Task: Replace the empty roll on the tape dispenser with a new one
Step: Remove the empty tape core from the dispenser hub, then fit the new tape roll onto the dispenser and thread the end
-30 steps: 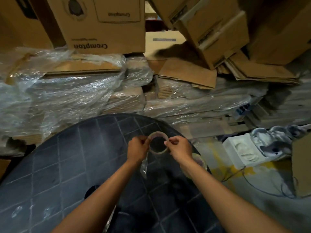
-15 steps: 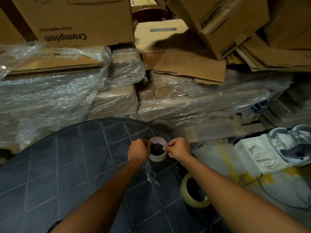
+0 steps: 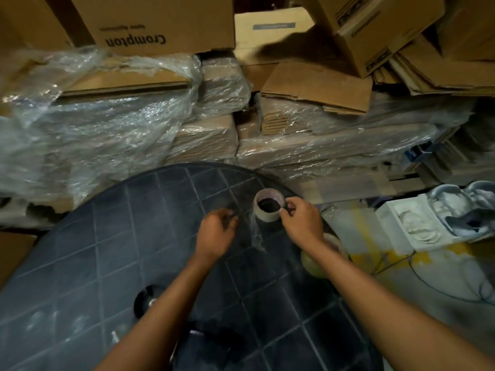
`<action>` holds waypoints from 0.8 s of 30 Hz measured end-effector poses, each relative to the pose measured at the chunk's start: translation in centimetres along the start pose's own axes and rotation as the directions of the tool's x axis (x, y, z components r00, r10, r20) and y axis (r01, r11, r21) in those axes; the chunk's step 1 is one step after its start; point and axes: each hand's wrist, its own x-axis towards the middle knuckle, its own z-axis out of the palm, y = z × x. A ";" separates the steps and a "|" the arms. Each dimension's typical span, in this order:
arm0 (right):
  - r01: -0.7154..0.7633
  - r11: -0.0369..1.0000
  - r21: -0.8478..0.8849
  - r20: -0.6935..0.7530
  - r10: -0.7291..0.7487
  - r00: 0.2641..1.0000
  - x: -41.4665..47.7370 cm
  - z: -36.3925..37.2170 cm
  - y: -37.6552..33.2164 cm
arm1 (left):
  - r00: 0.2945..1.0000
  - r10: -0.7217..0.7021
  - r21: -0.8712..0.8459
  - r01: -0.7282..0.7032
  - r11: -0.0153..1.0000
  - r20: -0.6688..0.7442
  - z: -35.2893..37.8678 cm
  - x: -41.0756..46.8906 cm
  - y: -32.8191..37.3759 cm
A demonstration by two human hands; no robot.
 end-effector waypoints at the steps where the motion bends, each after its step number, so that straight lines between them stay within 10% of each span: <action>1: 0.011 1.000 0.001 0.012 -0.011 1.000 -2.1 0.3 -0.7 | 0.999 0.001 0.007 -0.001 1.000 -0.042 -1.0 -2.3 -1.2; 9: -0.011 0.997 0.077 0.326 -0.015 0.945 -18.5 9.8 -4.8 | 0.928 -0.101 0.208 0.186 0.960 -0.359 -7.5 -19.8 -9.9; 12: 0.017 0.999 -0.036 0.437 0.000 0.900 -22.8 13.3 -5.0 | 0.828 -0.361 0.162 0.463 0.871 -0.428 -8.2 -23.5 -11.5; 16: 0.020 0.996 -0.091 0.446 0.023 0.895 -27.5 15.2 -5.0 | 0.782 -0.594 -0.134 0.579 0.804 -0.190 -9.2 -25.7 -13.4; 24: -0.109 0.992 -0.063 0.430 0.125 0.894 -34.7 17.2 -5.6 | 0.939 -0.322 -0.005 0.325 0.946 0.117 -14.2 -25.2 -18.4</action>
